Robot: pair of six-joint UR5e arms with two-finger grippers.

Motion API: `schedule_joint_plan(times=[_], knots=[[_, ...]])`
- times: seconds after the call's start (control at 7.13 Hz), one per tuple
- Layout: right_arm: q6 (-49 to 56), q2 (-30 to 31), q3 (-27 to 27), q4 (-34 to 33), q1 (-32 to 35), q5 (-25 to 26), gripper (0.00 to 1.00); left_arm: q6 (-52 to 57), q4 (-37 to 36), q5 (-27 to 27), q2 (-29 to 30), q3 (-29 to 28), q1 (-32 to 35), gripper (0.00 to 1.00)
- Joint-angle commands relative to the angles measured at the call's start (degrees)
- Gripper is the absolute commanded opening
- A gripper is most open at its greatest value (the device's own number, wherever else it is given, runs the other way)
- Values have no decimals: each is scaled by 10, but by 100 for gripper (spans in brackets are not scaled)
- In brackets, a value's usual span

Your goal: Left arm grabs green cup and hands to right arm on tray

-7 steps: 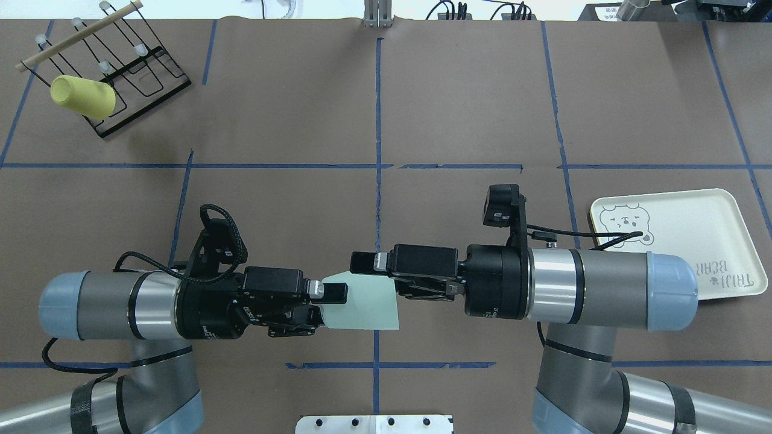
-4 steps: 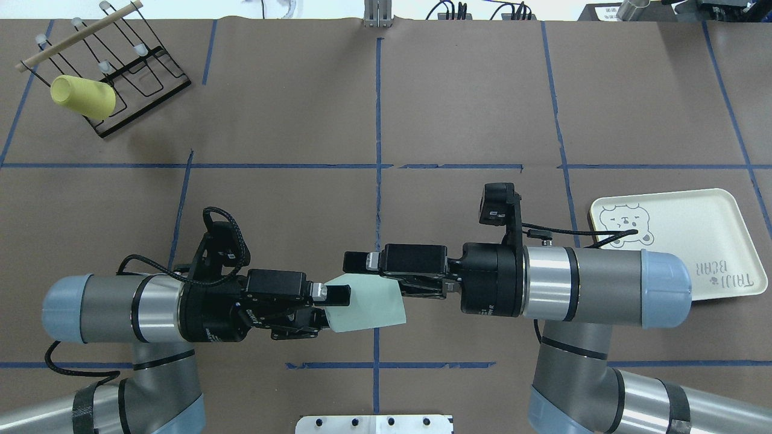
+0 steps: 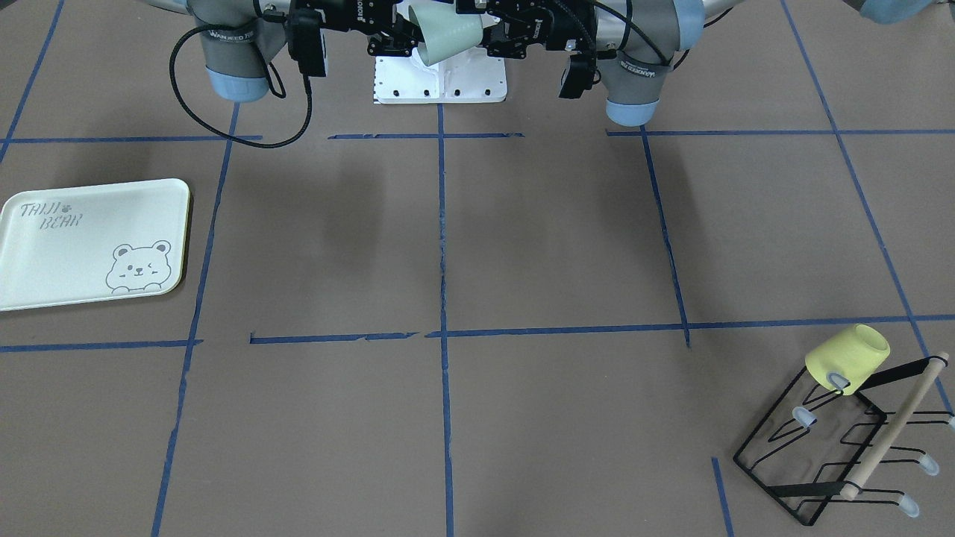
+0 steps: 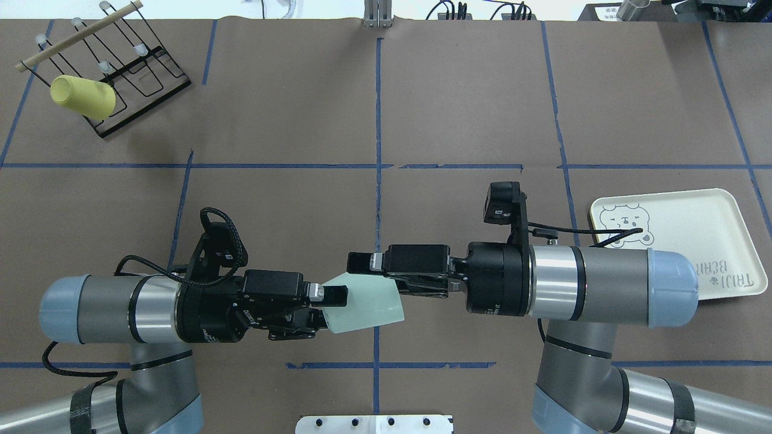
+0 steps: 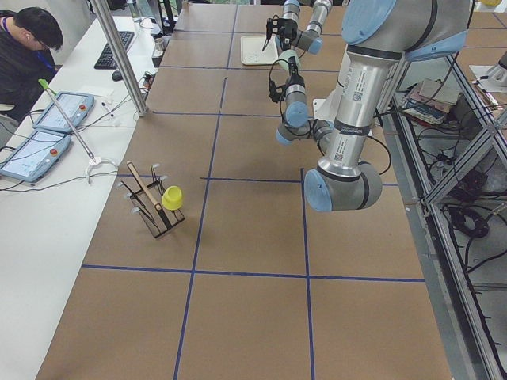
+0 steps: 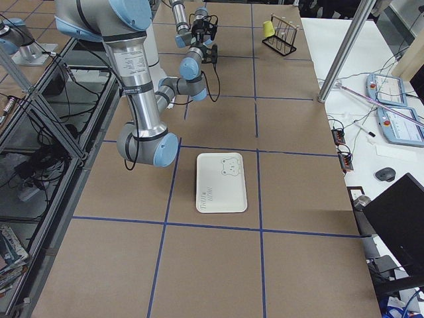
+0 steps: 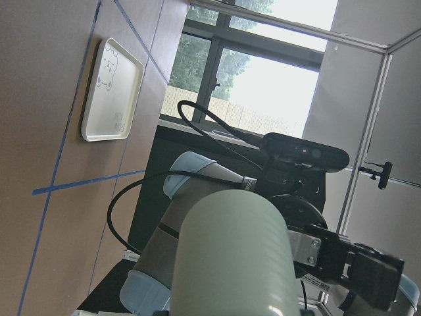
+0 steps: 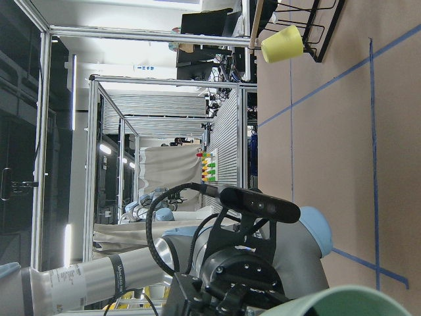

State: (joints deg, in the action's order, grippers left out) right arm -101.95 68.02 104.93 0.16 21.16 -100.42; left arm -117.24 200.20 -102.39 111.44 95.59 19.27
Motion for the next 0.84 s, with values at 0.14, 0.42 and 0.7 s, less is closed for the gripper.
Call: schedule_joint_plan(times=[0.14, 0.42, 0.7], knots=[[0, 8, 0, 0, 0, -1, 56, 0, 0, 0, -2, 0, 0, 24], [1, 11, 0, 0, 1, -2, 32, -1, 0, 0, -2, 1, 0, 24], [1, 11, -2, -1, 1, -2, 0, 0, 0, 0, -2, 1, 0, 29]])
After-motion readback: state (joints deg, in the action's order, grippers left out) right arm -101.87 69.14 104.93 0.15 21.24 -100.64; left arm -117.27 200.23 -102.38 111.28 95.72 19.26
